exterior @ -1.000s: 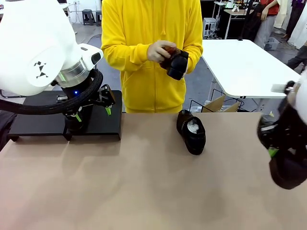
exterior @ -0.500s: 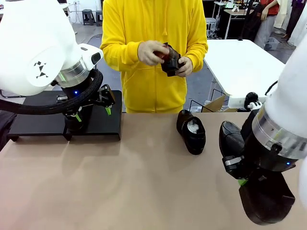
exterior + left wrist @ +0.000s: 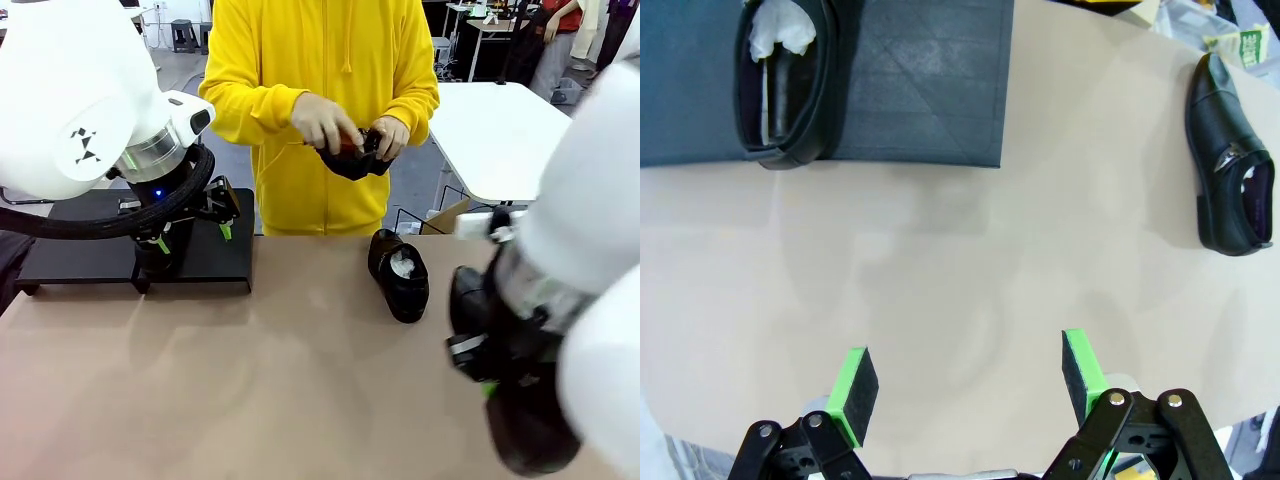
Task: Organize the shoes by placing them on the stand.
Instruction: Pick up one Shoe and place it in the middle of the table.
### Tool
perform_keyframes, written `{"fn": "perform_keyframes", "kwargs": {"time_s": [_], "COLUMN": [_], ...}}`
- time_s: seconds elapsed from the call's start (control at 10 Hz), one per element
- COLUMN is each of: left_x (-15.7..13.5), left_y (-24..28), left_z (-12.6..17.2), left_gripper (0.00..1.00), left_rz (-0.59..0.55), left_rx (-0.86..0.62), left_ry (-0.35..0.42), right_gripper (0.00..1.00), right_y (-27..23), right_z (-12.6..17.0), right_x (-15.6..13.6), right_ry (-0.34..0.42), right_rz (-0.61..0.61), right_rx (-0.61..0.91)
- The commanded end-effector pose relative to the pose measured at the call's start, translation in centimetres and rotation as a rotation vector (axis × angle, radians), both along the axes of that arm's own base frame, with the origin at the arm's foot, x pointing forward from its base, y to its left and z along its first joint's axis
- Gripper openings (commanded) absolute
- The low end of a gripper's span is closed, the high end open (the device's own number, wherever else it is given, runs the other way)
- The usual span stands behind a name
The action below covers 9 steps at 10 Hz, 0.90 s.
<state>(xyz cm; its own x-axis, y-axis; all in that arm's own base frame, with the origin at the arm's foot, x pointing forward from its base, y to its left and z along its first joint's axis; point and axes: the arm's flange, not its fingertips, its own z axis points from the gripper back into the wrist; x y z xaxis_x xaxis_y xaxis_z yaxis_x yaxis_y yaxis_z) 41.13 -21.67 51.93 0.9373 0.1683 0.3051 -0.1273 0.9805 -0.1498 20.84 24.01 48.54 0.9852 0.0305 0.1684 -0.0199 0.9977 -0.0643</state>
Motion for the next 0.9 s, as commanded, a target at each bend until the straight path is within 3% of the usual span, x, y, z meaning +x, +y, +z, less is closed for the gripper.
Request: {"fn": "perform_keyframes", "kwargs": {"time_s": [0.0, 0.4, 0.8], "left_x": [-0.1, -0.1, -0.1], "left_y": [0.2, 0.2, 0.2], "left_z": [0.2, 0.2, 0.2], "left_gripper": [0.95, 0.95, 0.95], "left_rz": [0.004, 0.004, 0.004], "left_rx": [0.009, 0.009, 0.009], "left_ry": [-0.002, -0.002, -0.002], "right_gripper": [0.0, 0.0, 0.0], "right_y": [6.9, 15.3, 19.4], "right_z": [-1.0, -5.0, -9.4], "right_x": [1.1, 5.1, 9.7], "right_ry": [-0.025, -0.005, 0.085], "right_rz": [0.078, 0.066, -0.009], "right_rx": [-0.003, 0.027, 0.051]}}
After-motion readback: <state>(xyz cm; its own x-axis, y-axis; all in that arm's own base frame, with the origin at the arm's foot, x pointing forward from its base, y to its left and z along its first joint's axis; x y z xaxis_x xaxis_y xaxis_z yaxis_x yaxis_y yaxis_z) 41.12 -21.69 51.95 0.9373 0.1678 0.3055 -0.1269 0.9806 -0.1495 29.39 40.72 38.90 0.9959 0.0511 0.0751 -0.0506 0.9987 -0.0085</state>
